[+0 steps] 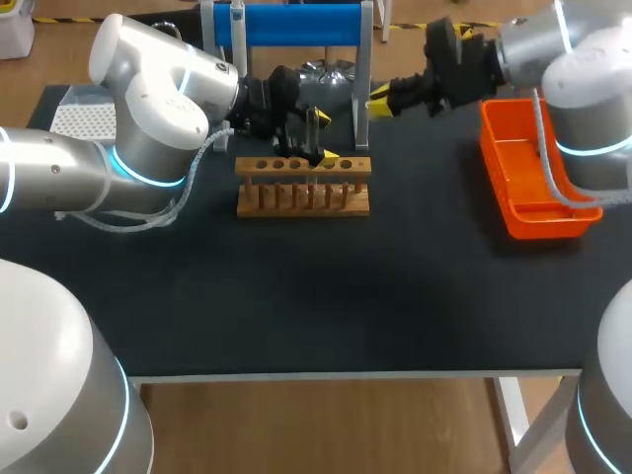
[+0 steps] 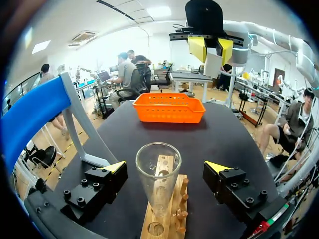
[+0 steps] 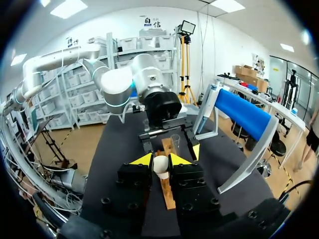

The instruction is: Invert the test tube, pick up the pipette, mount the tip to pipette, aspirate from beaker and dispense into the tube, eject the tip, return the pipette, and cap with the stopper.

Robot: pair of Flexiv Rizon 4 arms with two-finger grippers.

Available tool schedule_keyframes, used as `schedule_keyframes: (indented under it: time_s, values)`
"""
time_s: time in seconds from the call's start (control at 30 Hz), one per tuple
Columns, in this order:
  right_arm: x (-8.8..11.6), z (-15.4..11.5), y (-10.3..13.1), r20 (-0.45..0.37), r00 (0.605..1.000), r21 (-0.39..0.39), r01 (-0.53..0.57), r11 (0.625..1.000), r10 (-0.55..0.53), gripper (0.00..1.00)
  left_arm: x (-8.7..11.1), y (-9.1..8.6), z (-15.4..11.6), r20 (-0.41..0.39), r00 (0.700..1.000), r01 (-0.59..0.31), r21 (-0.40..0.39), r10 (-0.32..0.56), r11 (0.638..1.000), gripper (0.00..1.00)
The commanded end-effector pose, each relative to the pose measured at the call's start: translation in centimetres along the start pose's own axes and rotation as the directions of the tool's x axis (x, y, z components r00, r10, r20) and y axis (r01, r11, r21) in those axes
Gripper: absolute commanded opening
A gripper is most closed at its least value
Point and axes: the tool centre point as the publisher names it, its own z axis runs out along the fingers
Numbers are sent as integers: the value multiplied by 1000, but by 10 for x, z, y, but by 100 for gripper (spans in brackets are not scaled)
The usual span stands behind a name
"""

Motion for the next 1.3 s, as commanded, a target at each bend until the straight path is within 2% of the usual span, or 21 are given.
schedule_keyframes:
  time_s: [0.03, 0.77, 1.3]
  values:
    - [-10, 10, 8, -53, 999, 68, 6, 998, -3, 0, -1, 0, 0, -5, 1000, 0, 0, 0, 1000, 100]
    - [-20, 57, 23, -93, 995, 99, 35, 994, -26, 0, -1, 0, 0, -5, 1000, 0, 0, 0, 1000, 100]
    - [-21, 76, 26, -106, 994, 90, 30, 995, -21, 0, -1, 0, 0, -5, 1000, 0, 0, 0, 1000, 100]
